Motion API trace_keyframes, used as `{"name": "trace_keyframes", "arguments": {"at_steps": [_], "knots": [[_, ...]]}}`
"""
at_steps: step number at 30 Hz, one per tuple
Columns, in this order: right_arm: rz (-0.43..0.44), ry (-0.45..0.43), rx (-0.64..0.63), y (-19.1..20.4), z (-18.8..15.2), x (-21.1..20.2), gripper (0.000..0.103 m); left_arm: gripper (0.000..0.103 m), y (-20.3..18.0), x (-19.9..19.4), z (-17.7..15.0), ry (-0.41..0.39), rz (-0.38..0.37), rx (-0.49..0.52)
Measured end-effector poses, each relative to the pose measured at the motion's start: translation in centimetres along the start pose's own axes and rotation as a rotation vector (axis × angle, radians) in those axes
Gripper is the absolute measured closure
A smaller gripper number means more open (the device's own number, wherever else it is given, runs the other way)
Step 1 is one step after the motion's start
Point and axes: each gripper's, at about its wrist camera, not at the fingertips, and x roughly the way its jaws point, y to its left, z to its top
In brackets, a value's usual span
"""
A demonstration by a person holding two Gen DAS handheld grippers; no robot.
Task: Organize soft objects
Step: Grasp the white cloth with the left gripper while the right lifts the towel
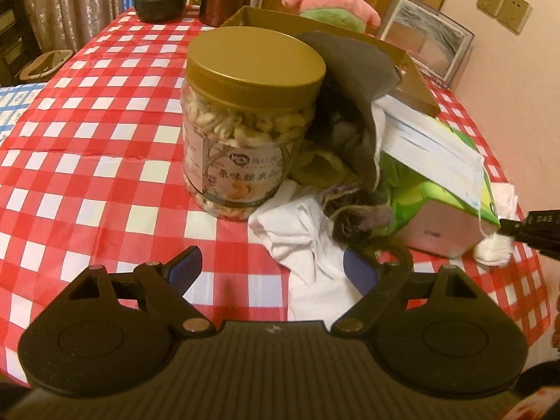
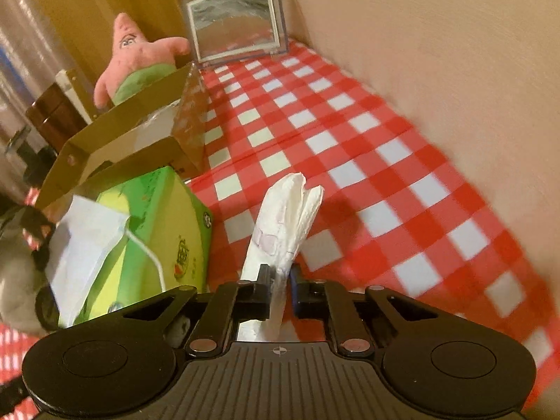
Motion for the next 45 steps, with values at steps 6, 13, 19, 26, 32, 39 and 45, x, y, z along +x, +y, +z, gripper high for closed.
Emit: {"name": "trace_keyframes", "arguments": {"at_steps": [6,13,19,26,32,39,45], "knots": [[-0.028,-0.019,-0.07,0.4,-1.9,-3.8,0.093,0.017,-1.0,0.0,-1.3,0.017,-0.054,0.081],[-0.012,-0.017,-0.077,0.9,-3.5,-6.3,0.093,0.017,-3.0,0.8,-2.1,-0.007,-0.108,0.336],[0.003,-0.021,-0.1,1.4,-3.5,-7.0,0.093,0.017,-3.6,2.6,-2.0,0.006,-0.079,0.538],[0.009,-0.005,-0.116,1.9,-3.7,-6.6,0.093,0.016,-3.8,4.8,-1.8,-0.009,-0.094,0.603],[0.01,-0.007,-0.119,2.1,-3.7,-6.7,0.093,0.028,-3.1,5.5,-1.1,0.003,-0.171,0.556],[0.01,-0.008,-0.123,2.4,-3.9,-7.1,0.093,0.075,-2.5,4.7,-0.9,0.031,-0.204,0.467],[0.02,-0.015,-0.128,2.7,-4.3,-8.0,0.093,0.089,-1.2,2.3,-0.9,0.062,-0.167,0.388]]}}
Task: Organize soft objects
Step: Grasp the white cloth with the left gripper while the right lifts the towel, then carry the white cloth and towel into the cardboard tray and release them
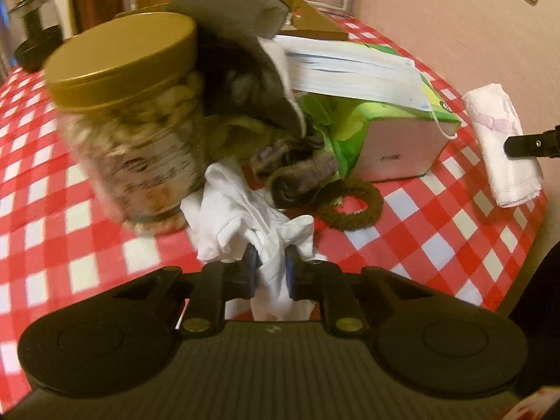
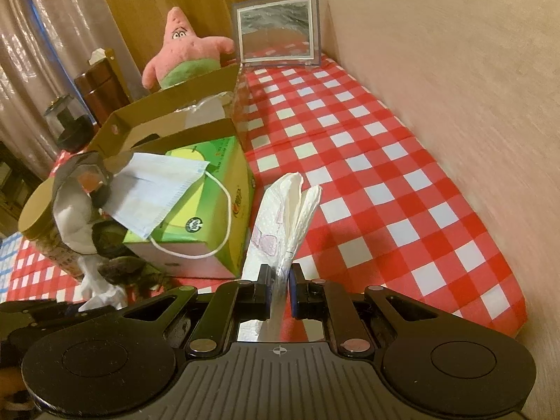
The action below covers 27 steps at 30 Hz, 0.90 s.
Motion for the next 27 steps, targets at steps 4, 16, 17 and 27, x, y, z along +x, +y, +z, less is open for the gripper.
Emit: {"name": "trace_keyframes", "arguments": {"at_steps": [4,16,17,27], "knots": [[0.004,-0.016,-0.006,0.2,-0.1,-1.1,0.093,0.089,0.3,-2.6,-0.9,-0.014,0.005,-0.041],[0.034,-0.068,-0.032,2.0,-0.8,-4.6,0.093,0.089,-0.7,-9.6,-1.4,-0.11,0.045,-0.05],[0.038,-0.072,-0.034,2.1,-0.9,-4.8,0.093,0.089,-0.9,-10.0,-1.3,-0.118,0.044,-0.051],[0.071,-0.101,-0.07,3.6,-1.0,-6.7,0.093,0.089,-2.0,-12.5,-0.6,-0.175,0.021,-0.09]]}}
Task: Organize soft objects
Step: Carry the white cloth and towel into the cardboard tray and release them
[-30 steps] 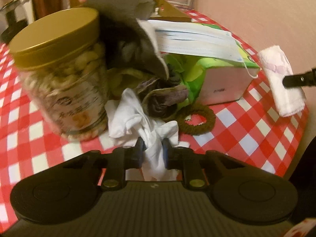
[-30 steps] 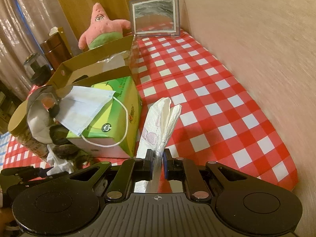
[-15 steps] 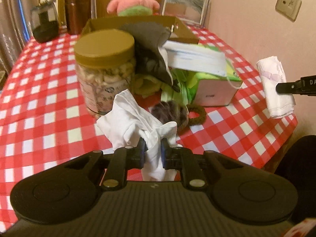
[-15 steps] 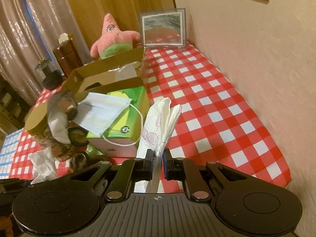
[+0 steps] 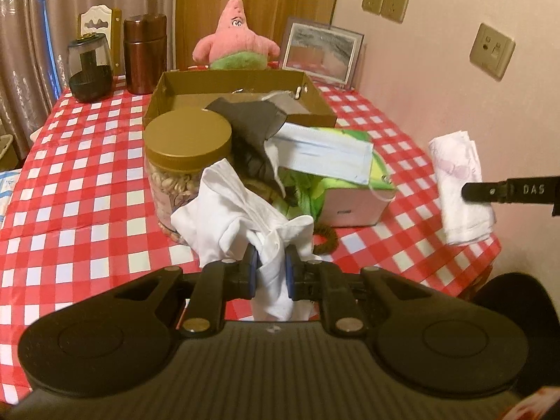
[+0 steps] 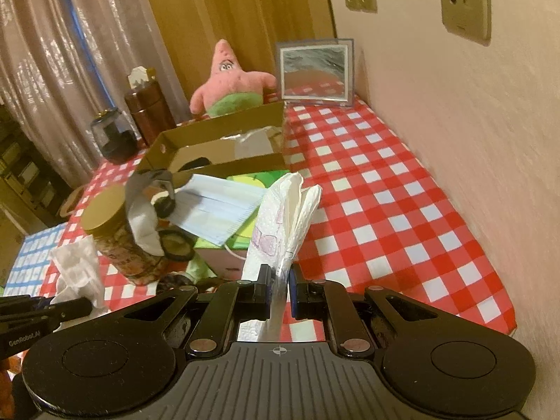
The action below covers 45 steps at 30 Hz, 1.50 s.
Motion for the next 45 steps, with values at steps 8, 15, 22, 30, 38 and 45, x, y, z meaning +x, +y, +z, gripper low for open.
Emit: {"name": "trace_keyframes", "arguments": {"at_steps": [8,15,22,30,38,45], "knots": [[0.027,-0.017,-0.04,1.0,0.1,-0.7,0.093,0.089,-0.3,-0.9,1.0,-0.029,-0.019,-0.023],[0.048,-0.026,-0.079,1.5,0.8,-0.9,0.093,0.089,-0.2,-1.5,2.3,-0.058,-0.032,-0.026],[0.059,-0.037,-0.134,1.7,2.7,-0.1,0.093,0.089,0.4,-1.5,5.2,-0.095,-0.05,-0.003],[0.07,-0.043,-0.217,2.2,7.4,3.2,0.093,0.089,2.3,0.7,11.1,-0.12,-0.069,0.027],[0.086,-0.017,-0.258,2.2,13.0,8.2,0.093,0.089,5.4,5.3,17.6,-0.099,-0.051,0.073],[0.108,0.013,-0.278,3.1,17.5,13.8,0.093,0.089,8.1,10.9,21.8,-0.056,-0.034,0.101]]}}
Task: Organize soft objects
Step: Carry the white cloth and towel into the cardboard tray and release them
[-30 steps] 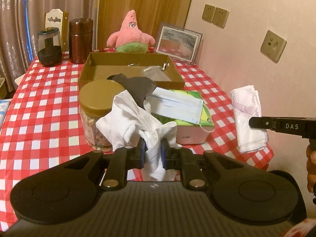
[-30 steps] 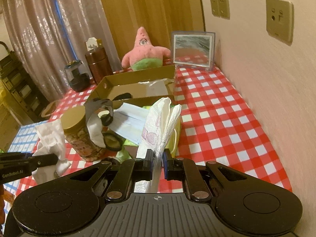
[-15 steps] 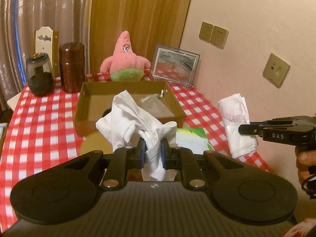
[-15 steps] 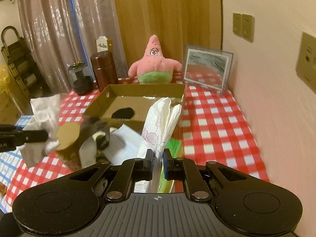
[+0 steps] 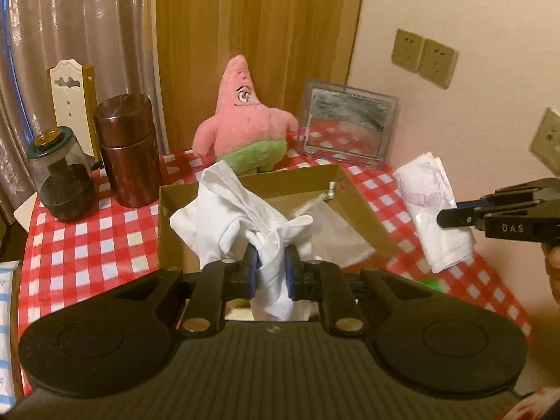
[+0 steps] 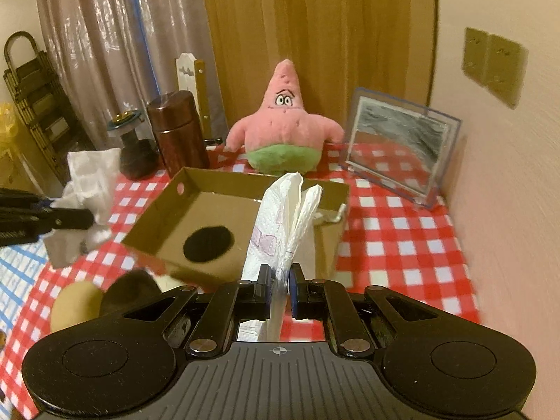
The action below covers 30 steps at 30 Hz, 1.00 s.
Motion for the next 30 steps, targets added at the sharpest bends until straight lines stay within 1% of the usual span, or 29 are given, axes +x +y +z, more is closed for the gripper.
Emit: {"name": "trace_keyframes", "arguments": {"at_steps": [8,15,18,19,21,24,30], "knots": [[0.03,0.034,0.005,0.4,3.5,6.1,0.093,0.089,2.1,5.4,1.7,0.045,0.033,0.027],[0.037,0.068,0.03,0.1,4.1,10.5,0.093,0.088,3.3,9.4,1.8,0.082,0.045,0.037],[0.037,0.081,0.039,0.0,4.1,11.7,0.093,0.083,3.5,10.9,1.6,0.094,0.058,0.039],[0.037,0.083,0.04,0.0,4.1,12.1,0.093,0.072,3.5,11.4,1.6,0.097,0.067,0.044],[0.037,0.089,0.042,0.0,4.1,12.8,0.093,0.056,3.6,12.0,1.6,0.094,0.089,0.045],[0.037,0.097,0.045,0.0,4.0,13.6,0.093,0.055,4.0,12.2,1.7,0.088,0.089,0.031],[0.034,0.104,0.048,-0.2,3.9,14.2,0.093,0.055,4.4,11.6,1.4,0.091,0.093,0.038]]}}
